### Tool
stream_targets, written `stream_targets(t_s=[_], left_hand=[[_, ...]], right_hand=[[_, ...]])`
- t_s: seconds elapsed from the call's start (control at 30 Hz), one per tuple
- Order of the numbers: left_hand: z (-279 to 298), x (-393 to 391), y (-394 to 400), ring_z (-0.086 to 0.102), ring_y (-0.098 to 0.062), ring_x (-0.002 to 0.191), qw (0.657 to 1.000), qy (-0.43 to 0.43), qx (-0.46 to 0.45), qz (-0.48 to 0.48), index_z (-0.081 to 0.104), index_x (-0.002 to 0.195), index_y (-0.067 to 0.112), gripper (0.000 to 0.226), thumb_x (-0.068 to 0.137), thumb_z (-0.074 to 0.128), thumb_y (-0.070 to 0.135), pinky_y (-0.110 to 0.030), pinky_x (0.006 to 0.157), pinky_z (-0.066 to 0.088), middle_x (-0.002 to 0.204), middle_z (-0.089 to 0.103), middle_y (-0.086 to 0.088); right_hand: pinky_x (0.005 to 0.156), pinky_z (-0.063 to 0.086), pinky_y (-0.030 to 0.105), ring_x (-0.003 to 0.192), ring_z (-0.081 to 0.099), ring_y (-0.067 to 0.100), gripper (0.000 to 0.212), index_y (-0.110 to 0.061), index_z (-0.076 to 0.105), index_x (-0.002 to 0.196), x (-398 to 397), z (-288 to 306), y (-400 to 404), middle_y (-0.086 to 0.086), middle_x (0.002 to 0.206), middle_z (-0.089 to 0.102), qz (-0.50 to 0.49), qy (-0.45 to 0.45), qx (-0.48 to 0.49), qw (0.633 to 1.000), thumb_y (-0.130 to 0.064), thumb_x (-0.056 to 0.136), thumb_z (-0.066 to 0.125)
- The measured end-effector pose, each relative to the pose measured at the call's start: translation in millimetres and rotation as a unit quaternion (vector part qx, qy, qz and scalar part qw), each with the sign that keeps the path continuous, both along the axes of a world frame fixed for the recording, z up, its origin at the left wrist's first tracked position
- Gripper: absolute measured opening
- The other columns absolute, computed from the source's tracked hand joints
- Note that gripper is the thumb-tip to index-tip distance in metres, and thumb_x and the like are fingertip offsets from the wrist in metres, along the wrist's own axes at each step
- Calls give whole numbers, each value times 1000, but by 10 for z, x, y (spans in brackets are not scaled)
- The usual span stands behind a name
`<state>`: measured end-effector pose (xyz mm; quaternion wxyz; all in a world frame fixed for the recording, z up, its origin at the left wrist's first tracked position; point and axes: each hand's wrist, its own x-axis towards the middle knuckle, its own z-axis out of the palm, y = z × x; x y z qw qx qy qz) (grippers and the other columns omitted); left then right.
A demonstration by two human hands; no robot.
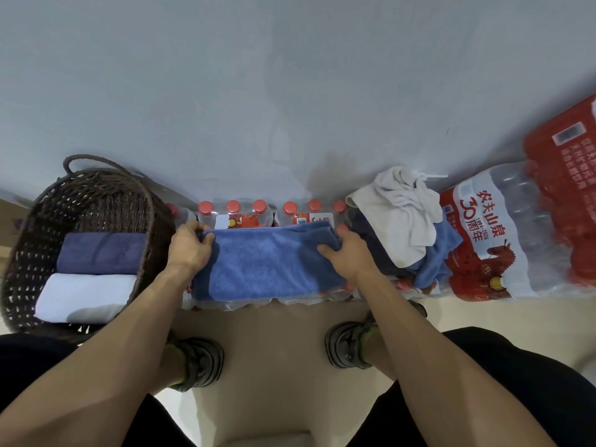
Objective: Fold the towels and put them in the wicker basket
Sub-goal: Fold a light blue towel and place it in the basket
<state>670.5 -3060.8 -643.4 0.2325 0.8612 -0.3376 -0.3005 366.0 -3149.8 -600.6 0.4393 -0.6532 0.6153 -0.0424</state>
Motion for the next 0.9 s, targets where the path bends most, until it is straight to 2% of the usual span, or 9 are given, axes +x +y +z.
stream_targets(t_s=[0.07,0.13,0.23,0.3,0.47,0.67,0.77,0.83,0.9], left_hand=[[0,2,-9,55,-17,89,1000,-3,1,1,62,109,11,18,93,62,20,-32,81,46,105,66,-8],[2,2,-14,55,-18,89,1000,-3,3,3,62,109,11,18,93,63,19,-34,83,48,106,66,-9],[15,-15,-27,59,-23,93,1000,-7,12,3,63,112,9,20,93,62,18,-37,87,49,108,66,-11],[36,-14,-68,61,-28,100,999,-14,30,-7,65,113,8,22,94,60,18,-37,88,49,109,67,-13],[54,74,-136,61,-28,98,997,-4,75,-16,67,113,6,22,96,56,14,-39,87,51,110,67,-15],[57,113,-85,61,-35,108,998,1,54,22,69,115,6,29,93,51,8,-41,96,51,116,67,-17],[79,68,-99,61,-30,98,998,10,54,10,67,115,8,26,97,52,20,-35,84,50,111,67,-14],[81,32,-100,58,-20,87,999,17,41,2,67,111,9,25,98,55,27,-33,77,48,102,66,-8],[75,21,-97,57,-14,81,999,22,29,4,67,108,10,23,98,56,27,-31,76,47,93,64,-3]], right_hand=[[56,38,15,78,61,18,19,-29,52,79,-20,-14,1,-5,79,61,-20,-27,-9,999,-19,89,65],[63,43,12,87,65,18,14,-22,63,94,-59,-33,19,-2,89,68,-49,-67,-4,997,-13,86,68],[83,51,24,100,64,16,50,-15,59,127,-105,-80,59,-2,110,69,-90,-80,19,992,-11,79,75],[82,49,27,96,61,13,61,-15,57,129,-111,-118,50,-8,103,66,-135,-60,27,989,-13,74,81],[75,51,29,96,66,23,29,-7,71,103,-4,-189,-108,6,104,72,-182,-74,75,978,-33,88,71],[59,45,22,75,60,14,35,-6,66,93,2,-277,-68,6,94,69,-182,-50,87,978,-36,101,50],[65,52,26,76,64,14,30,-6,64,87,-31,-314,-53,2,88,70,-206,-70,75,973,-33,97,59],[73,56,31,84,67,18,11,-11,64,89,-54,-311,-58,2,90,70,-238,-117,79,961,-19,89,71],[75,59,36,88,70,24,14,-12,67,93,-68,-280,-79,6,95,73,-259,-163,123,944,-9,83,76]])
